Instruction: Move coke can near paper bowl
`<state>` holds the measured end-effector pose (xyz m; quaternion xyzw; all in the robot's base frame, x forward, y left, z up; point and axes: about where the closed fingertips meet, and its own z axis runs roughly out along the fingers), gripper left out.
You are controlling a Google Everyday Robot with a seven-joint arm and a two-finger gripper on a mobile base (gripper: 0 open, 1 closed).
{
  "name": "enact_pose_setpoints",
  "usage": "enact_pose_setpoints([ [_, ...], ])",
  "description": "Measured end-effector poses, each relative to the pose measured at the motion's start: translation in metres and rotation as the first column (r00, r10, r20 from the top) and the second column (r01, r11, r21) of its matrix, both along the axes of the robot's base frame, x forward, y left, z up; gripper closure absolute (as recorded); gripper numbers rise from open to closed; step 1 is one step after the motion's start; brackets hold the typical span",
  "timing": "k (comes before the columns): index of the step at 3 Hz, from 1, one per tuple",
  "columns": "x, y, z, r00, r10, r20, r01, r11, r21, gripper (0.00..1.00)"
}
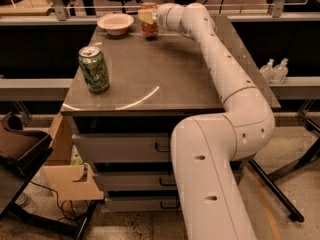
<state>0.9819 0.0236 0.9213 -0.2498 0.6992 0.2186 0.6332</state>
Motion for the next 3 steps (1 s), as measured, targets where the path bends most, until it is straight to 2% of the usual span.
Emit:
enact_pose_setpoints([
  [1,0.0002,0.0031,-0.0018,1.0,0.003,-0.002,-0.003,1.0,0.0,0.13],
  [2,0.0004,0.0057,-0.0035,1.0,0.006,-0.004,-0.006,1.0,0.0,0.0],
  [3,0.0004,0.0058,-0.0035,1.0,0.006,-0.004,-0.006,1.0,0.0,0.0],
])
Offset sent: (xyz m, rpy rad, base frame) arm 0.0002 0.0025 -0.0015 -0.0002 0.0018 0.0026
